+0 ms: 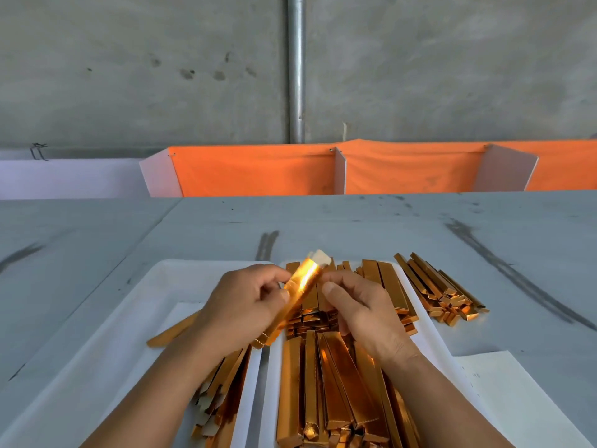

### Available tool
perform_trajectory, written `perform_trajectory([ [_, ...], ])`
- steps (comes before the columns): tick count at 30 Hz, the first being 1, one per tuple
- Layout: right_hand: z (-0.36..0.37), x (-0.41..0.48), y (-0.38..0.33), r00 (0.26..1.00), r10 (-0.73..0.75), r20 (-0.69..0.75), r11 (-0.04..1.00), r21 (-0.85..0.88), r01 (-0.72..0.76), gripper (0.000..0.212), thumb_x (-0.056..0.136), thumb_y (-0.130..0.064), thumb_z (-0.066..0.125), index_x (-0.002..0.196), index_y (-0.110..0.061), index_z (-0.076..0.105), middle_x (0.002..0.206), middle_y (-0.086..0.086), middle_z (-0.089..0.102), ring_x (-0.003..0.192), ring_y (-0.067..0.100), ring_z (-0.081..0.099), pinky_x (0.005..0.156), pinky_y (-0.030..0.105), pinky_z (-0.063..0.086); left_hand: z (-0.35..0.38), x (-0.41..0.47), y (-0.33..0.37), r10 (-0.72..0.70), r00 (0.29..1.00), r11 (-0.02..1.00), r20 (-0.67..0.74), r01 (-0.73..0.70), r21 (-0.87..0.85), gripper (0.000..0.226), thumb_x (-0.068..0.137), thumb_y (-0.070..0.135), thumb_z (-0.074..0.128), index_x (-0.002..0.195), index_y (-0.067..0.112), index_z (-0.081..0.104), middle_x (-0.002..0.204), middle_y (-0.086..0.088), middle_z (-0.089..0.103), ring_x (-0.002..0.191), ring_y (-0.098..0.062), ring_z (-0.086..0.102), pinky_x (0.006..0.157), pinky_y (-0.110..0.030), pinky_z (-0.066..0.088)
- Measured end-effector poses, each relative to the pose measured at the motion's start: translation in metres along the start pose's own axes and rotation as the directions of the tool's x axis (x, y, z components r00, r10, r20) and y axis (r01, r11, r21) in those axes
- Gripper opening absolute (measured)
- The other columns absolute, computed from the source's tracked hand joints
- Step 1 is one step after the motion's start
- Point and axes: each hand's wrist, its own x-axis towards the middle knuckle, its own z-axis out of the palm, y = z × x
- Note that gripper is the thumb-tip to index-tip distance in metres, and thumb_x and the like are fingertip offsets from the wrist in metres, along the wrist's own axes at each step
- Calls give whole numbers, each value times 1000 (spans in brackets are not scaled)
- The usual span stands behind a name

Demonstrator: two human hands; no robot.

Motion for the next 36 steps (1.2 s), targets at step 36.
perform_trajectory([
  [36,-8,3,-5,998,39,53,933,356,-55,33,77,-44,70,91,-15,67,60,4,58,43,12,47,38,21,31,39,4,-10,41,994,953,99,-9,-301,39,71,70,57,85,34,66,71,-1,65,58,-5,61,55,-14,47],
])
